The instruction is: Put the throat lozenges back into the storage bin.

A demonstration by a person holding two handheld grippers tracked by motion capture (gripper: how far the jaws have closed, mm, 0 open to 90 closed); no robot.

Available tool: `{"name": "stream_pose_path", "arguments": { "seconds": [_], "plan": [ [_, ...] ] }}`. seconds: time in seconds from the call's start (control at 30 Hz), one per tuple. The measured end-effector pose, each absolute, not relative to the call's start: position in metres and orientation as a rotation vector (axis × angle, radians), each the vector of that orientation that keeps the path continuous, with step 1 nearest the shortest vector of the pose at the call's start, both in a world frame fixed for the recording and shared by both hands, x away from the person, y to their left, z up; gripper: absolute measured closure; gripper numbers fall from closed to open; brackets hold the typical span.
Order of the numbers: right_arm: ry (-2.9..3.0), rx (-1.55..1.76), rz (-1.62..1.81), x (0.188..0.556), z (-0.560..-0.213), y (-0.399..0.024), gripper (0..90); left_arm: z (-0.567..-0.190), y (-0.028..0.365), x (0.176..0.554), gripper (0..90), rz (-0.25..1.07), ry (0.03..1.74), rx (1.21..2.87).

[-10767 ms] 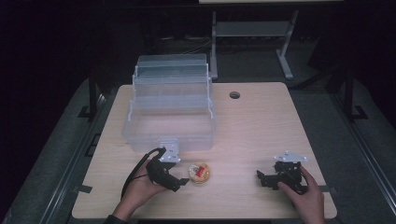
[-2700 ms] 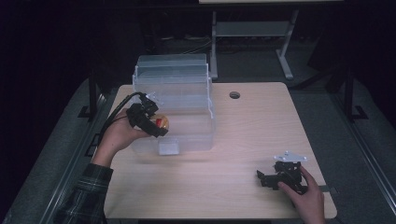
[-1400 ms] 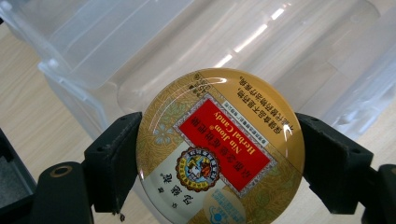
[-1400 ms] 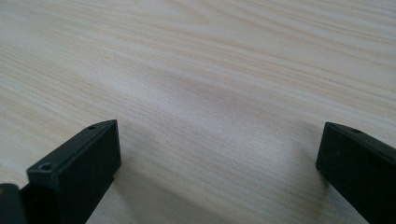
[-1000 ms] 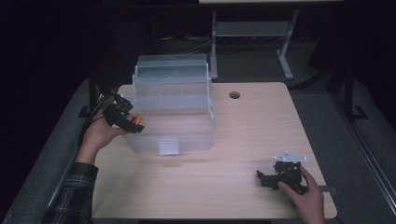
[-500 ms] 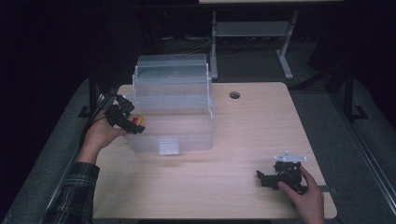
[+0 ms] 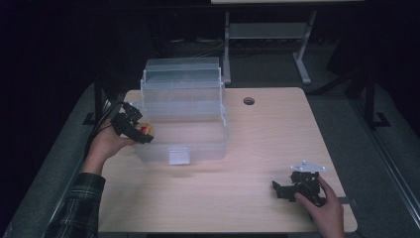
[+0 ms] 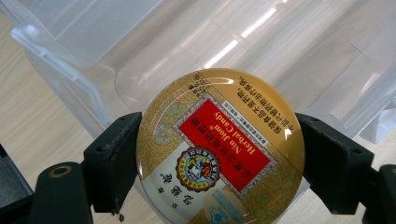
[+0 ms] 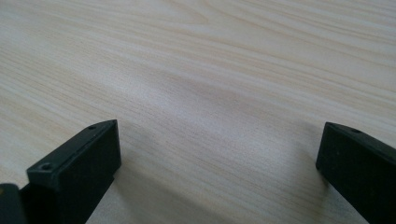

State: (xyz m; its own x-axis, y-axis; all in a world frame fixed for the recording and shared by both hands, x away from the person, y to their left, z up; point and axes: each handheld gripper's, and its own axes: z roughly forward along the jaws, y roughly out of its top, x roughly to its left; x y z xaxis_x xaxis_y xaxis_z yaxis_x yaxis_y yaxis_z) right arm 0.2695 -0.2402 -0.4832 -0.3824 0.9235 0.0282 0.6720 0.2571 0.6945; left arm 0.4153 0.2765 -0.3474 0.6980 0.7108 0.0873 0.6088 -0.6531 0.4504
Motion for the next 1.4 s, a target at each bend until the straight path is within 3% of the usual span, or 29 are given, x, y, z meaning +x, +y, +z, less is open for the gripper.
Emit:
{"name": "stream_pose_path", "arguments": {
  "seconds": [0.53,1.4],
  "plan": [
    [2.149,1.455,0.892,0.27,-0.483,-0.24,0.0,-0.342,0.279,0.412,18.8,0.372,1.028,2.483],
    [2.149,1.452,0.89,0.27,-0.483,-0.24,0.0,-0.332,0.298,0.368,18.7,0.426,1.026,2.387]
  ]
}}
